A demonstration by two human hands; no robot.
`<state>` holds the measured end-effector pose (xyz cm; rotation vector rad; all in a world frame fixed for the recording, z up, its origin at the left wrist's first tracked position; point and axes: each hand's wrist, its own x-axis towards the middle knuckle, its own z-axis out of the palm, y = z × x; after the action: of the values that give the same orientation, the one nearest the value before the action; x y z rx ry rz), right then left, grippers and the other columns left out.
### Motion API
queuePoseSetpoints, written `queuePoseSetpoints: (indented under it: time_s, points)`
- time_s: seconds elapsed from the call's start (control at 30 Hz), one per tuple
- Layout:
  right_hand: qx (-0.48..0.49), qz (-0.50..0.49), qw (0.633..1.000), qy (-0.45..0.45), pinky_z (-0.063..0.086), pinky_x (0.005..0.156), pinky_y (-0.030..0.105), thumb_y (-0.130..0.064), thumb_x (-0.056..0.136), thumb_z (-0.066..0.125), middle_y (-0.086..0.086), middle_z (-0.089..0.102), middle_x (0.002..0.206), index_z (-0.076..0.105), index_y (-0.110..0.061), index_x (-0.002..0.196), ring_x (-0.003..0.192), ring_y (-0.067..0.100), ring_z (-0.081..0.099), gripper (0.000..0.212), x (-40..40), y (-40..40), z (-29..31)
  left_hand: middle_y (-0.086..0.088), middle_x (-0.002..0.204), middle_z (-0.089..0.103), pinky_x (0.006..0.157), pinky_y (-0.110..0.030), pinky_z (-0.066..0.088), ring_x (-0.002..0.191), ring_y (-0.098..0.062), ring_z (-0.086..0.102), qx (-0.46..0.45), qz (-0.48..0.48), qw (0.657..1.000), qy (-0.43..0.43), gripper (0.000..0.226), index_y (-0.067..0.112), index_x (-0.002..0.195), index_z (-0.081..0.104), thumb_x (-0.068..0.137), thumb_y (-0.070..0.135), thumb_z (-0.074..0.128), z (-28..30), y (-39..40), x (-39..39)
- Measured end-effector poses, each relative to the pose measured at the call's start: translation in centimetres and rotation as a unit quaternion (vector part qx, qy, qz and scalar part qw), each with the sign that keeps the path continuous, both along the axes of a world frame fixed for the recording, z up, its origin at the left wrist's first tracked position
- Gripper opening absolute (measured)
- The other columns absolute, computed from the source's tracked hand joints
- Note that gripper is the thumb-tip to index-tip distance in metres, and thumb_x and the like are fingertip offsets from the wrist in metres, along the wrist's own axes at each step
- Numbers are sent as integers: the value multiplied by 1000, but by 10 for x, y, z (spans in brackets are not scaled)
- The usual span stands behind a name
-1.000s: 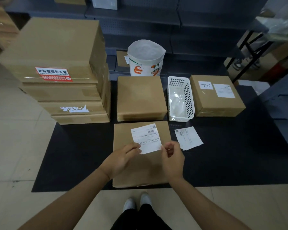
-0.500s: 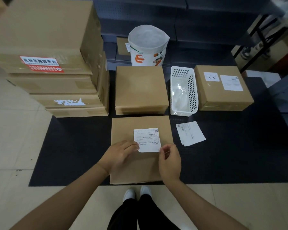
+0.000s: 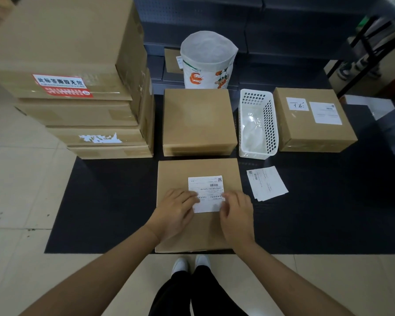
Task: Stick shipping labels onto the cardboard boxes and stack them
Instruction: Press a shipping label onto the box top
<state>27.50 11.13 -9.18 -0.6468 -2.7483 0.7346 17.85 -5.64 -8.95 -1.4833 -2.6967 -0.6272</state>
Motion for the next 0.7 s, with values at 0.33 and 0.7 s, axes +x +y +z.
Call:
queuePoseSetpoints:
  time_s: [0.33, 0.7]
  points:
    - [94, 266, 944, -169, -11, 120, 35, -30, 105, 24, 3, -6, 160, -6, -16, 149, 148, 21, -11, 55, -38, 11, -24, -2, 158, -13, 111, -27, -24, 141, -13, -26, -183, 89, 978, -52, 57, 16, 148, -11, 100, 40, 10, -33, 32, -4]
    - [104, 135, 969, -180, -18, 117, 40, -48, 96, -3, -8, -7, 160, 0, -20, 153, 146, 11, -19, 64, -26, 15, -27, 2, 158, -10, 118, -32, -12, 145, -12, -17, -129, 229, 961, -92, 65, 16, 150, -5, 95, 51, 2, -34, 29, 13]
